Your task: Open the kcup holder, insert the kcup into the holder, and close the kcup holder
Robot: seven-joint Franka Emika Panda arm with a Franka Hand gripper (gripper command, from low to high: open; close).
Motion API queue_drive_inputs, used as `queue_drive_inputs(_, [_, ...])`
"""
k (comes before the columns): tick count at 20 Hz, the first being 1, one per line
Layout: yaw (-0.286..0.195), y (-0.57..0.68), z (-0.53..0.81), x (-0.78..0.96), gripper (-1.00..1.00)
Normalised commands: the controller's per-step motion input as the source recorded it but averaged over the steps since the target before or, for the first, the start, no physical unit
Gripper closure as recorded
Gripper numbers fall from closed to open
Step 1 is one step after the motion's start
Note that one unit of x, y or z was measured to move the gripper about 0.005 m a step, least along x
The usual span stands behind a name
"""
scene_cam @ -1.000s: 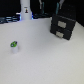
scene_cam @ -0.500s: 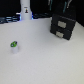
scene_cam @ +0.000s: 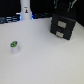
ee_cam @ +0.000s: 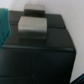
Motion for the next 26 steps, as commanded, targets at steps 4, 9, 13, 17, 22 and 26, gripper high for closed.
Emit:
queue_drive_inputs(4, [-0.132, 0.45, -0.4, -0.22, -1.0])
queue_drive_inputs(9, [-0.06, 0.28, -0.48, -0.07, -1.0])
queue_drive_inputs(13, [-0.021, 0.16, -0.48, -0.06, -1.0])
queue_drive_inputs(17, [-0.001, 0.14, -0.5, -0.07, -1.0])
queue_drive_inputs(22, [0.016, 0.04, -0.45, -0.17, -1.0])
queue_drive_inputs(26, [0.021, -0.01, -0.32, -0.37, -1.0])
